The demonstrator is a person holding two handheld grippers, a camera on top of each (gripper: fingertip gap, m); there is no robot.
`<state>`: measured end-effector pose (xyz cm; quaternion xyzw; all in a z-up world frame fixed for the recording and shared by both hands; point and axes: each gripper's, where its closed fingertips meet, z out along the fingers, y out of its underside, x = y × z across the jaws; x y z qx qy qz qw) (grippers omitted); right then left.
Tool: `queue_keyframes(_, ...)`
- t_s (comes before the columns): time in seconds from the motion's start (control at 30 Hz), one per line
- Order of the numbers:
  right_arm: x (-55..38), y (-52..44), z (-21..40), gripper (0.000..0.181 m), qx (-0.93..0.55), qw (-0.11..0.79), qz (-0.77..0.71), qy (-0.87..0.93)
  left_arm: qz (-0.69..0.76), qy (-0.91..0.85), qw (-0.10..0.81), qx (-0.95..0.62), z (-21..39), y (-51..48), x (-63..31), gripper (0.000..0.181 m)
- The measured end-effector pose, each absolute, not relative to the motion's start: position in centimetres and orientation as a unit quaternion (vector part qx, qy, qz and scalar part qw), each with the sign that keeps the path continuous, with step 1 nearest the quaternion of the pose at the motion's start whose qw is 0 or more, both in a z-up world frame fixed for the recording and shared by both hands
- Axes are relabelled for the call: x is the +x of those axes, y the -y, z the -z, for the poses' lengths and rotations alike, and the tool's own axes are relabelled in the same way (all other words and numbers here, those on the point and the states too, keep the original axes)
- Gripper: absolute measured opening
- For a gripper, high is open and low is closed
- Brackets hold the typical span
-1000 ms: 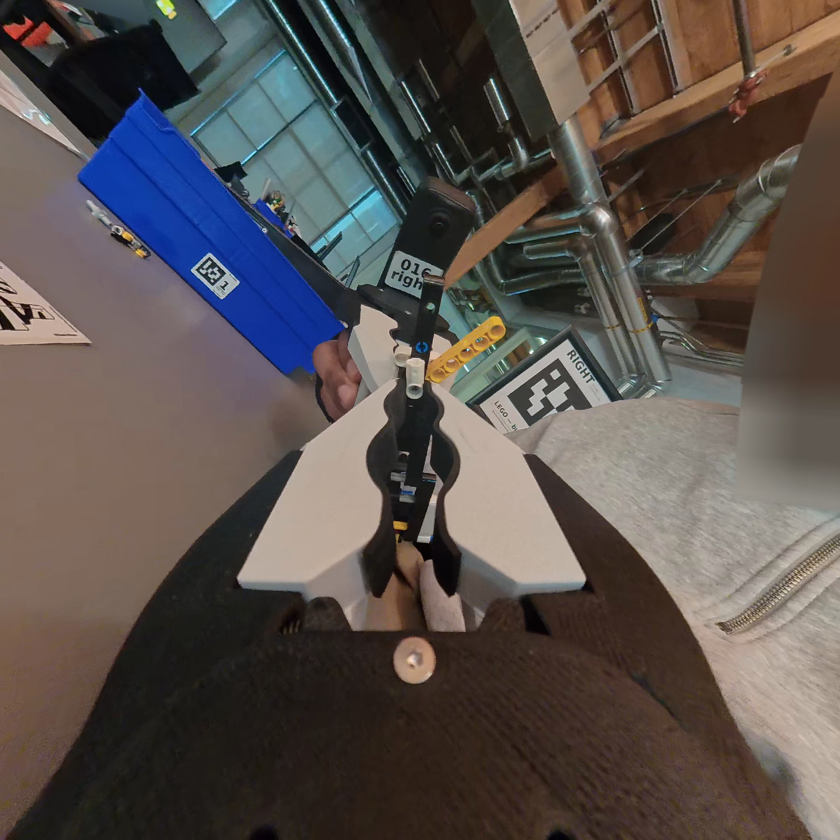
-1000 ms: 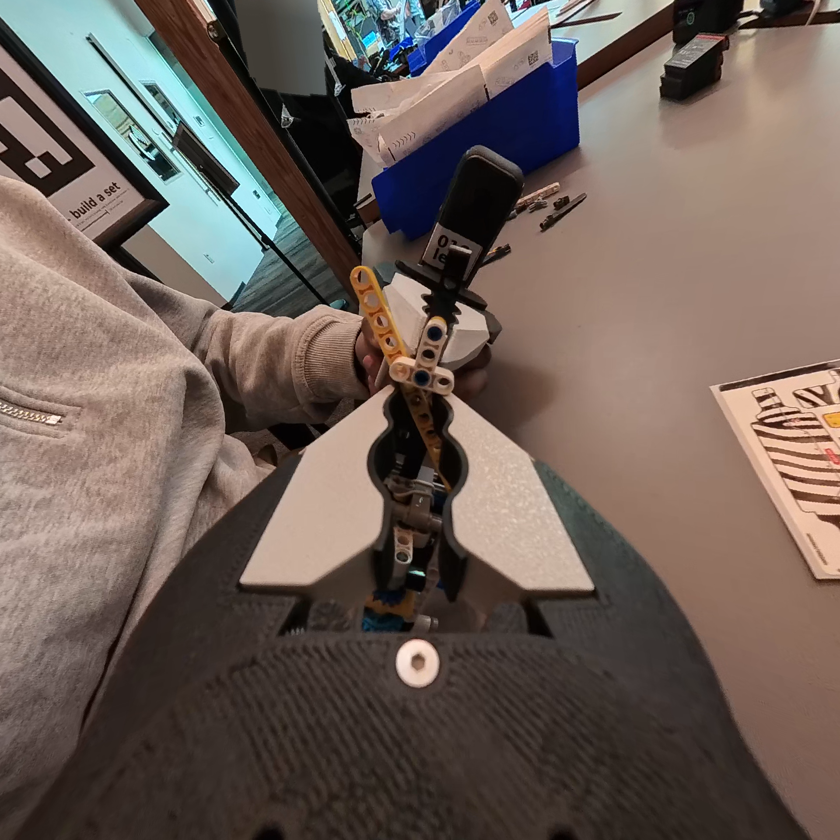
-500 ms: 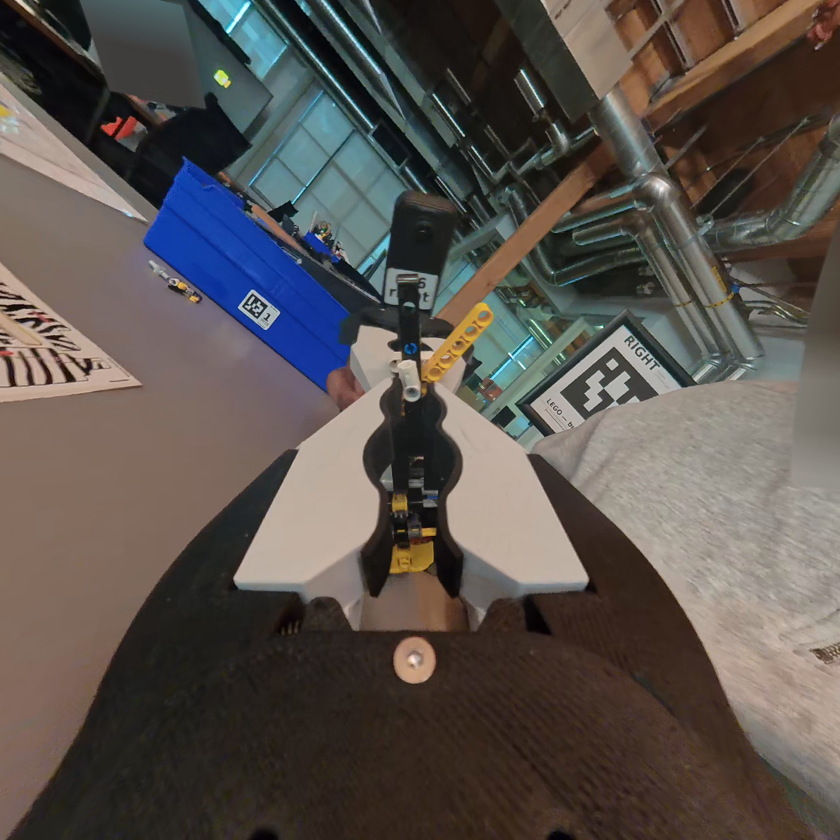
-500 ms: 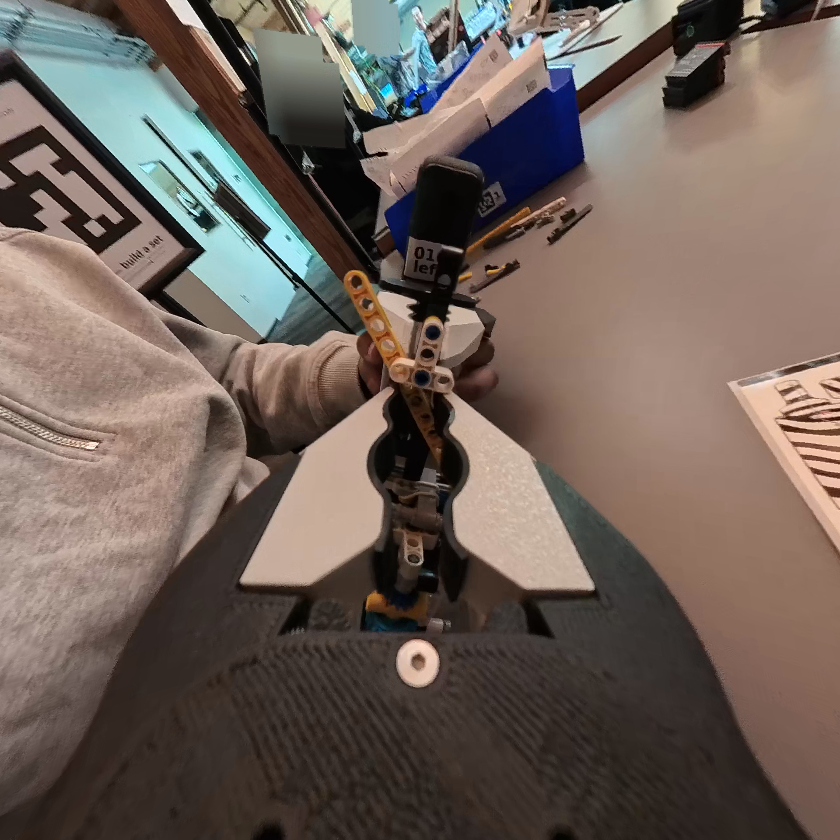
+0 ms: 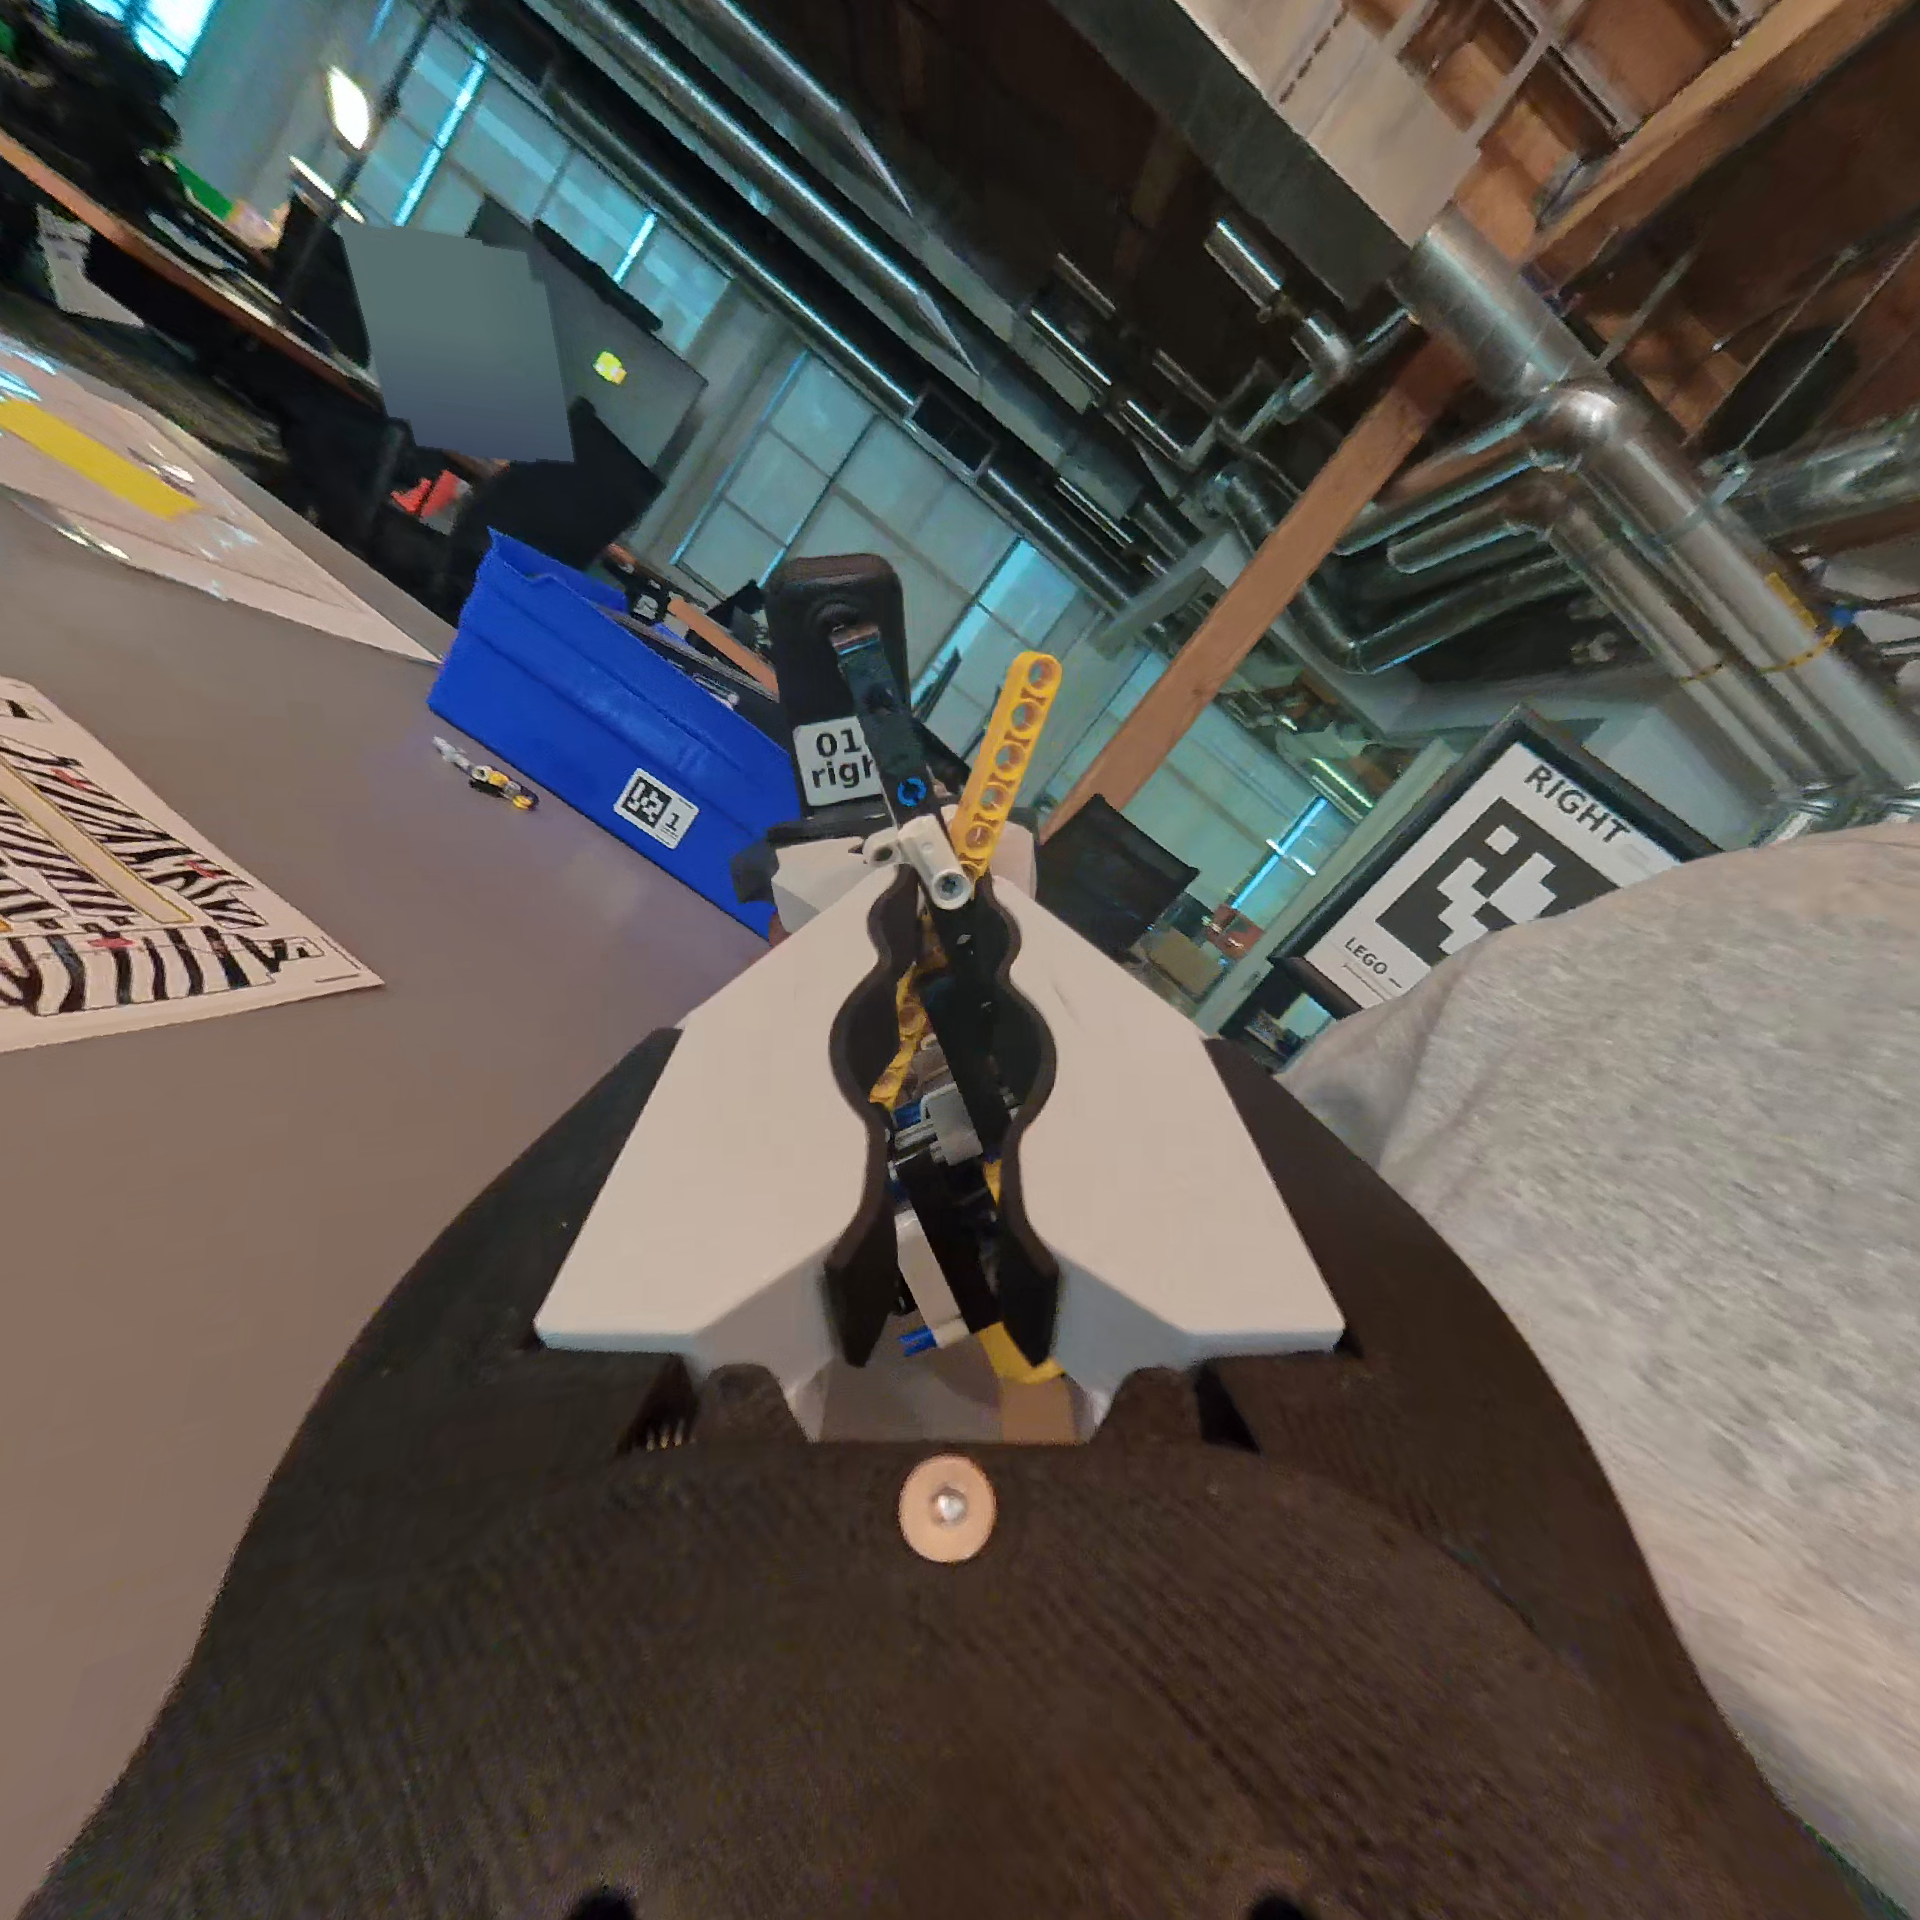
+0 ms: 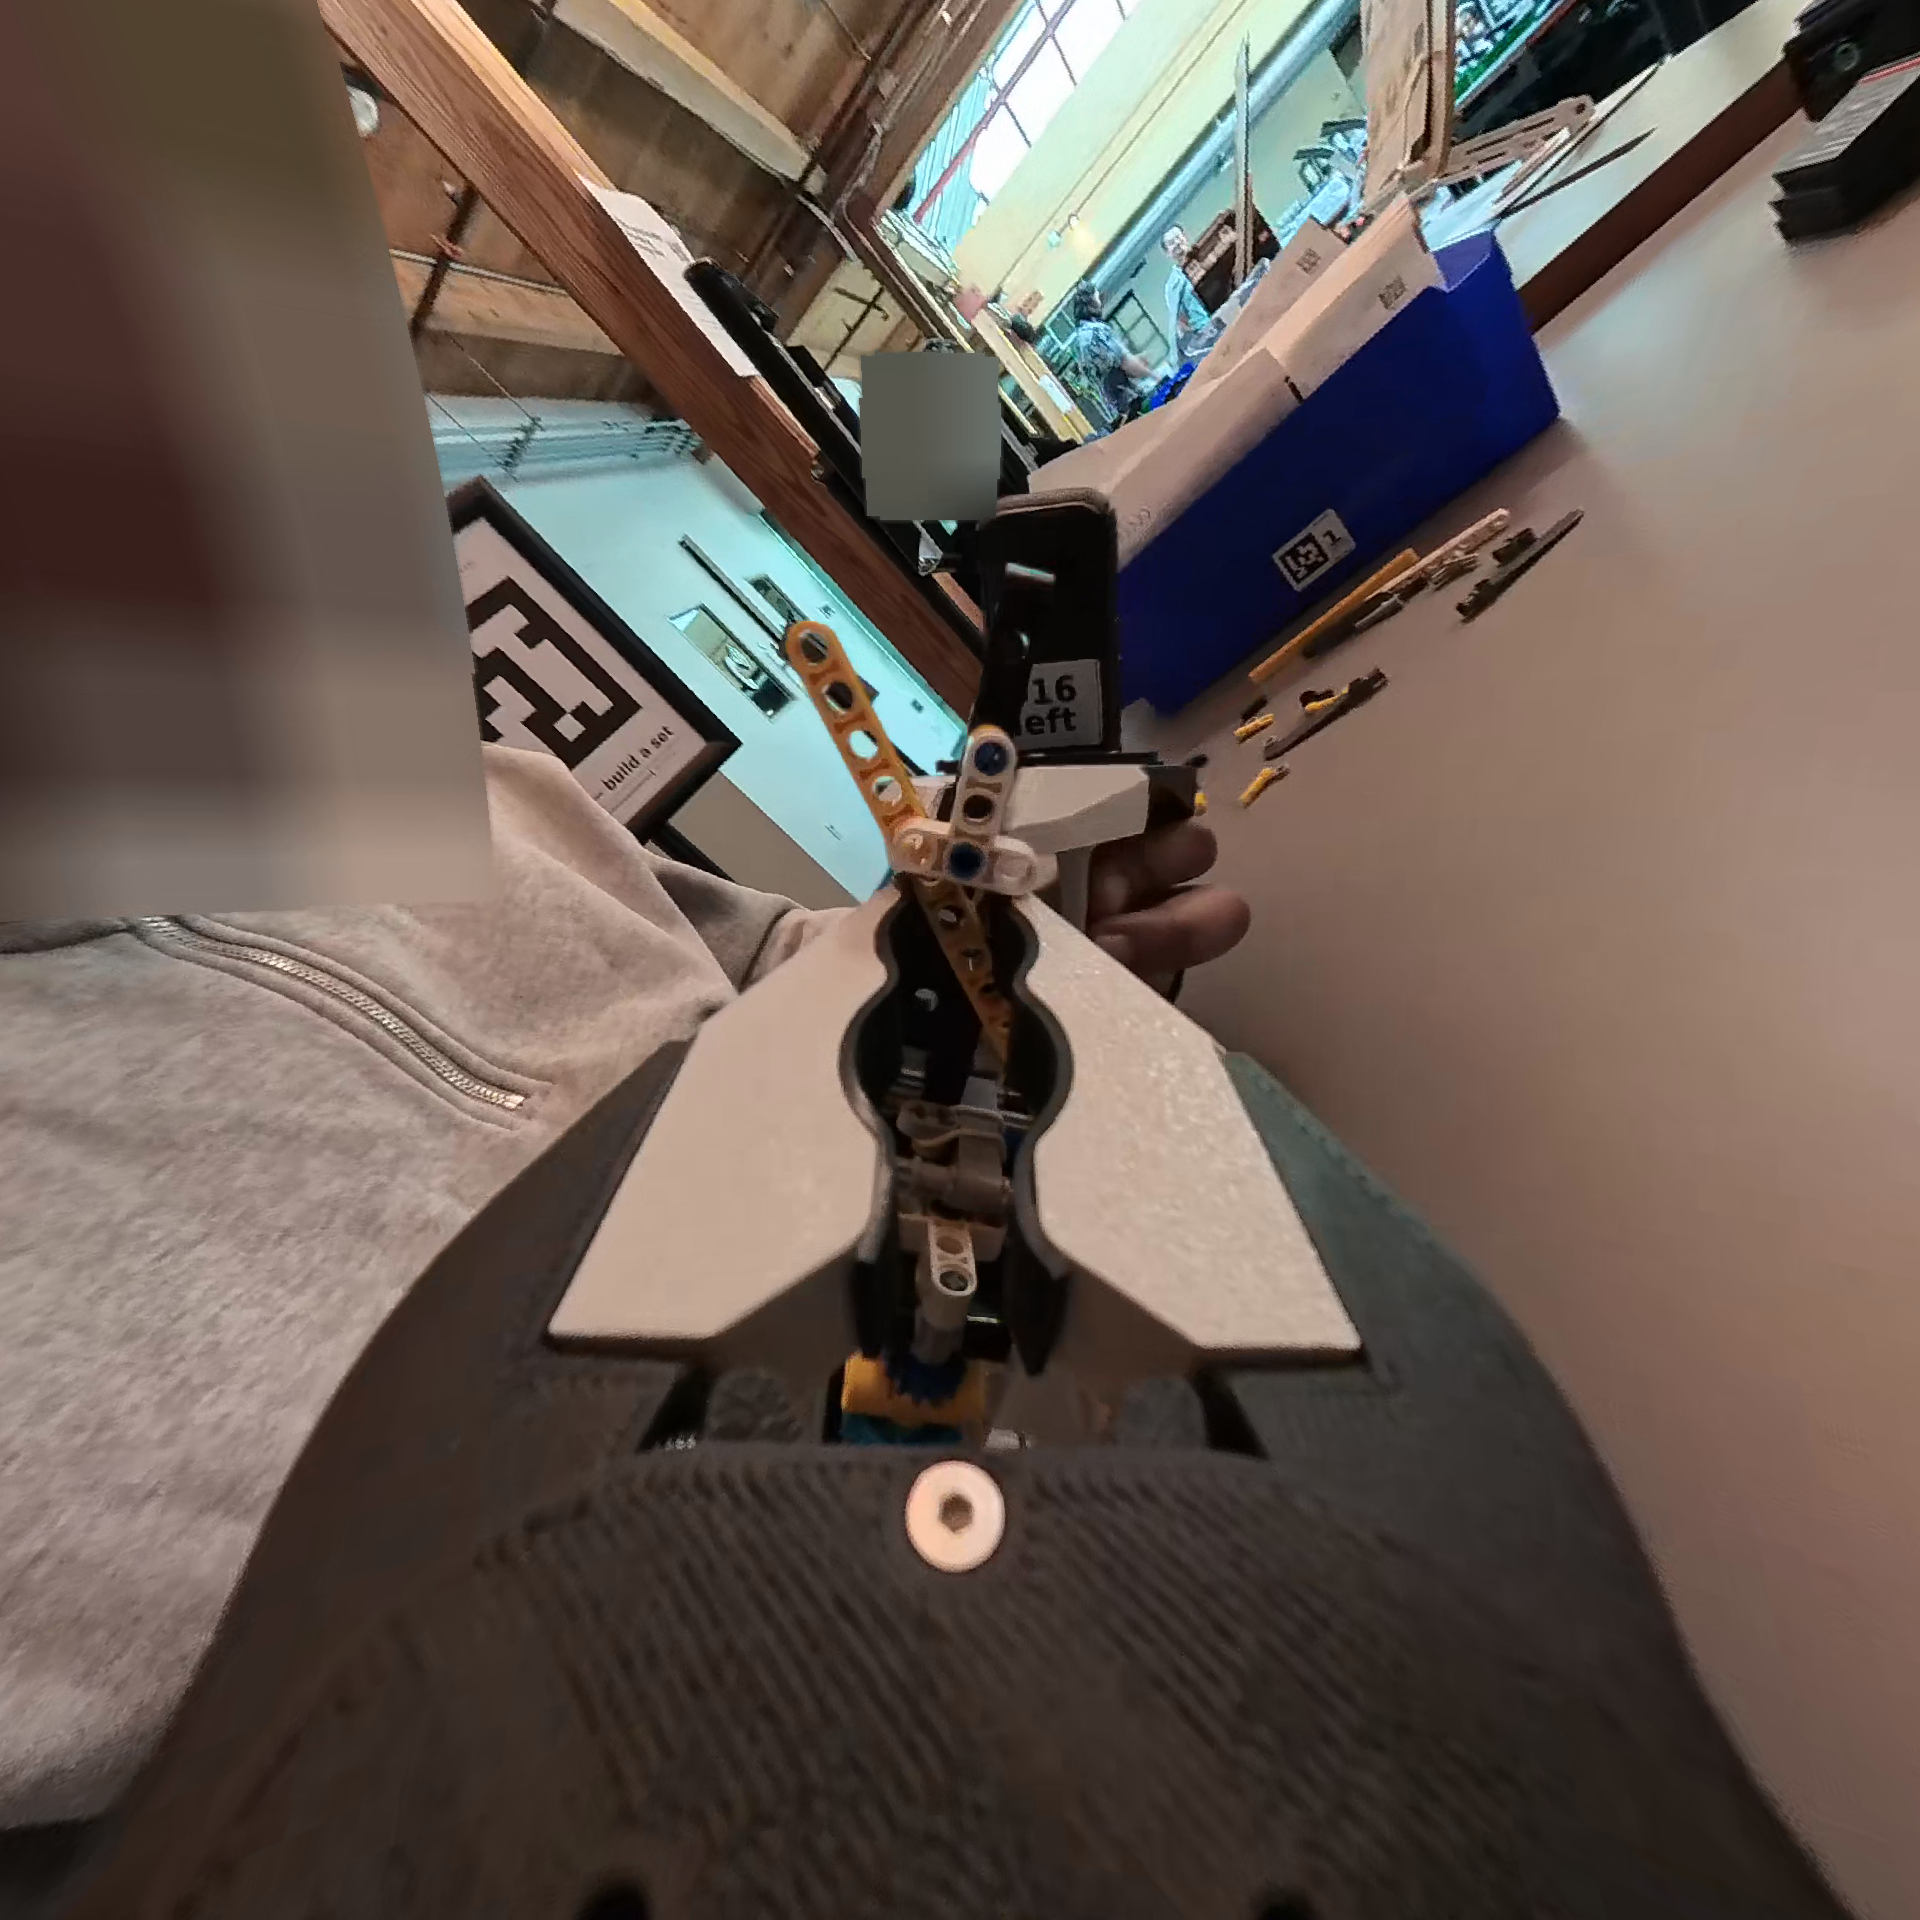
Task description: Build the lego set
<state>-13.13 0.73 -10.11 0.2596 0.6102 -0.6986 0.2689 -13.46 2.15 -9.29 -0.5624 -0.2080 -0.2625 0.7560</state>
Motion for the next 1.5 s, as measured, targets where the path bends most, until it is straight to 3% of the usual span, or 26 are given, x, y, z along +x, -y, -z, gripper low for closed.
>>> queue_keyframes(1.5, -13.09, -1.03, 10.35, 0.011, 0.263, 0.280, 0.699, -0.604, 0.187, 0.194, 0.765, -0.585, 9.22, -1.72, -13.78, 0.009)
